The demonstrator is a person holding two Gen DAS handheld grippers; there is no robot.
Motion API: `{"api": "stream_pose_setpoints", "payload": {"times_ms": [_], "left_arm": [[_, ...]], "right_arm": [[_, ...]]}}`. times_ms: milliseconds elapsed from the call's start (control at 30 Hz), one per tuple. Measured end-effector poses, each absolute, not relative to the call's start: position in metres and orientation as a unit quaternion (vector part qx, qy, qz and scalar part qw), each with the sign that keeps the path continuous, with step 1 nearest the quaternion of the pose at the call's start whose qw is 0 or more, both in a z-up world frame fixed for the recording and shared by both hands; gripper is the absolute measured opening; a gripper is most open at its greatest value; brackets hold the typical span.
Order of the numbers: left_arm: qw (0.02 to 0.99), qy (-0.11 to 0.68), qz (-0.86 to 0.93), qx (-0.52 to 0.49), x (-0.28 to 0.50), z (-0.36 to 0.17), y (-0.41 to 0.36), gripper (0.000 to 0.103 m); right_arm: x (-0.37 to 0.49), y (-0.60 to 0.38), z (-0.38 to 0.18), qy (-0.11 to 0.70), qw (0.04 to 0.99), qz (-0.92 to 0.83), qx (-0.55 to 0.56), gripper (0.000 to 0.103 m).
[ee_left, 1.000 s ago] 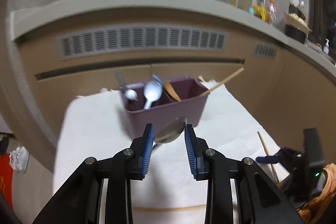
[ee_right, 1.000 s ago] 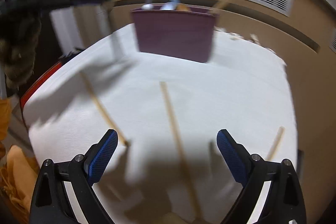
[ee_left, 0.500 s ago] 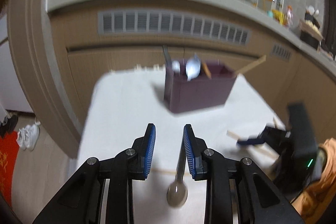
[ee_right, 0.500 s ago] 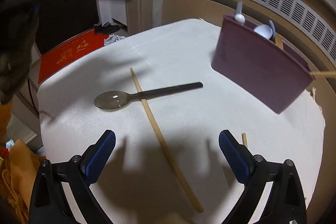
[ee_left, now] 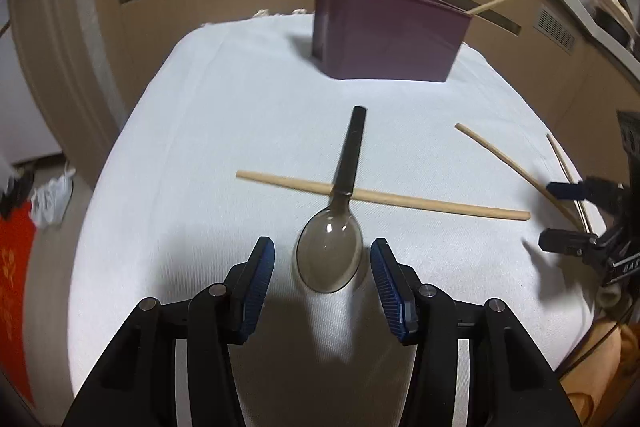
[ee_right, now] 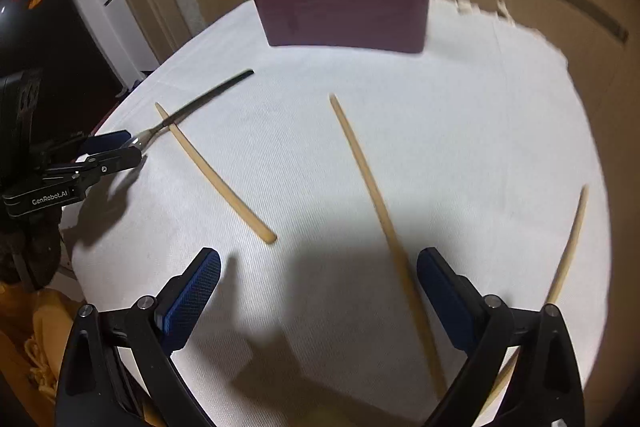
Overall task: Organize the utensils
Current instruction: 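Lift the dark spoon with the left tool while the right tool reaches a wooden chopstick, then hold the dark spoon with the left tool while the right tool grips the chopstick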
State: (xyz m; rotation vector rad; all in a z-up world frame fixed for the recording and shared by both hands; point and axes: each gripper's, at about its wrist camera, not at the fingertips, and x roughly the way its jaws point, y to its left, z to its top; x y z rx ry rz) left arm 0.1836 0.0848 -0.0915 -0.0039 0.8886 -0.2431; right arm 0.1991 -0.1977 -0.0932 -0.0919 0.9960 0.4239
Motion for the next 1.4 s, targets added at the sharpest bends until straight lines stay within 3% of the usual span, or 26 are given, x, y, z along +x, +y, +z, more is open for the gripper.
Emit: {"api": "stream_pose_setpoints", "payload": {"times_ms": [200,300,467,600,700,767,833,900,967,1200,1267,1333,1400], "left_arm": [[0.899,0.424,-0.107,0.003,0.190,-0.093,0.076,0.050],[0.903,0.416,-0.107,0.001,0.189,-0.092,0.077,0.035],[0.919,0.383,-0.096,-0.016,0.182,-0.072,0.092,0.035],[0.934,0.346,-0.077,-0.032,0.170,-0.046,0.113,0.035],[0.945,0.319,-0.063,-0.040,0.161,-0.029,0.125,0.035],[0.950,0.304,-0.059,-0.044,0.156,-0.020,0.131,0.034],[0.954,0.292,-0.056,-0.048,0.152,-0.014,0.136,0.033],[0.956,0.282,-0.057,-0.053,0.149,-0.009,0.142,0.025],[0.958,0.276,-0.057,-0.063,0.146,-0.006,0.147,0.025],[0.954,0.286,-0.048,-0.078,0.146,-0.012,0.164,0.025],[0.950,0.296,-0.048,-0.087,0.146,-0.018,0.168,0.026],[0.938,0.324,-0.075,-0.092,0.151,-0.028,0.166,0.030],[0.928,0.351,-0.099,-0.077,0.157,-0.040,0.155,0.047]], "right_arm": [[0.192,-0.199,-0.095,0.469,0.858,0.205,-0.039,0.103],[0.194,-0.197,-0.096,0.475,0.856,0.200,-0.033,0.103],[0.202,-0.181,-0.094,0.495,0.842,0.196,-0.081,0.103],[0.205,-0.159,-0.079,0.451,0.855,0.228,-0.113,0.102],[0.210,-0.121,-0.062,0.402,0.859,0.274,-0.162,0.084],[0.217,-0.095,-0.059,0.392,0.848,0.302,-0.189,0.063],[0.228,-0.068,-0.062,0.397,0.828,0.337,-0.208,0.055],[0.235,-0.048,-0.067,0.404,0.812,0.360,-0.221,0.043],[0.247,-0.028,-0.076,0.422,0.794,0.374,-0.228,0.027],[0.265,0.000,-0.095,0.449,0.774,0.368,-0.251,0.020],[0.264,-0.001,-0.094,0.454,0.773,0.362,-0.257,0.011],[0.265,-0.009,-0.094,0.463,0.772,0.354,-0.255,0.010],[0.262,-0.019,-0.093,0.469,0.773,0.346,-0.250,0.008]]}}
